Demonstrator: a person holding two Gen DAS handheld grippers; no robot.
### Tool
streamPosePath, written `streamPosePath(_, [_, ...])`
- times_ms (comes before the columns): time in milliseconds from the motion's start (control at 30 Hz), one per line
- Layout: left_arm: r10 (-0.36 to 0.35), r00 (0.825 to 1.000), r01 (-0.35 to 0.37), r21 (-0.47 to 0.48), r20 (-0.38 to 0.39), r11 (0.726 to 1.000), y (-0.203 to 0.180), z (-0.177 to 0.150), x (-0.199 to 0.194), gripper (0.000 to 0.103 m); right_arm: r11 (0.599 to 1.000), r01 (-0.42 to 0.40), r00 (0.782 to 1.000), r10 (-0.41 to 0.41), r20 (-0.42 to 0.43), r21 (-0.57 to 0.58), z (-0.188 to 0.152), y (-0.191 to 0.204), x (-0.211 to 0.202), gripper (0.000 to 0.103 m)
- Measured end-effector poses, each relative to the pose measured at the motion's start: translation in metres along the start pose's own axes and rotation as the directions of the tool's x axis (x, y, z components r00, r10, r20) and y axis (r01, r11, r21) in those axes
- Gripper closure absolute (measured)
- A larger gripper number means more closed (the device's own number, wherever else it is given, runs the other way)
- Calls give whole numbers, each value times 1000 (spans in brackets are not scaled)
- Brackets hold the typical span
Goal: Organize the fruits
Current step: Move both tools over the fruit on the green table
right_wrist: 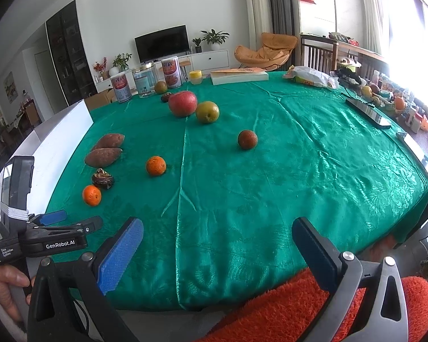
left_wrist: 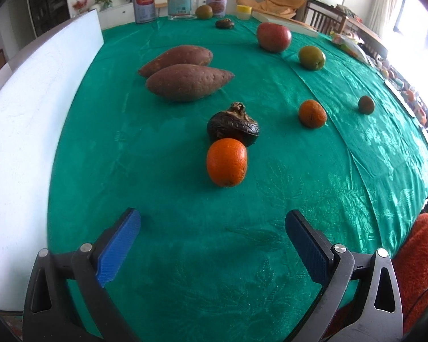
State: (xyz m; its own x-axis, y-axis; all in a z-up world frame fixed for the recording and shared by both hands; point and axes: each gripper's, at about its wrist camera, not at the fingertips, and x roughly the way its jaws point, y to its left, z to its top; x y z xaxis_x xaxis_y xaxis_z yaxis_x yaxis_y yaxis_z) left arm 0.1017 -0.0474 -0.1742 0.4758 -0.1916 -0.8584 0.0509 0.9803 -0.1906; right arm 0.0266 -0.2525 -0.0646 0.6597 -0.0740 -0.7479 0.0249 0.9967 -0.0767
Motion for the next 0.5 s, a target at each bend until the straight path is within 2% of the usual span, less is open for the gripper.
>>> streamPosePath(133, [41, 999, -41, 36, 14, 999, -1, -3, 3, 0, 1000, 4, 1000, -4, -20, -6, 0, 3, 2, 0])
streamPosePath(233, [37, 999, -38, 38, 24, 999, 1, -2, 4, 0, 1000, -3, 999, 2, -53, -5, 1, 3, 5, 0])
streamPosePath(367, [39, 999, -40, 36, 33, 999, 2, -2, 4, 0, 1000, -20, 999, 20, -37, 8, 1, -1, 9, 0])
streamPosePath(500, [42, 998, -43, 32, 41, 999, 2, -1, 4, 0, 998, -50, 997, 51, -58, 32, 1, -6, 10, 0])
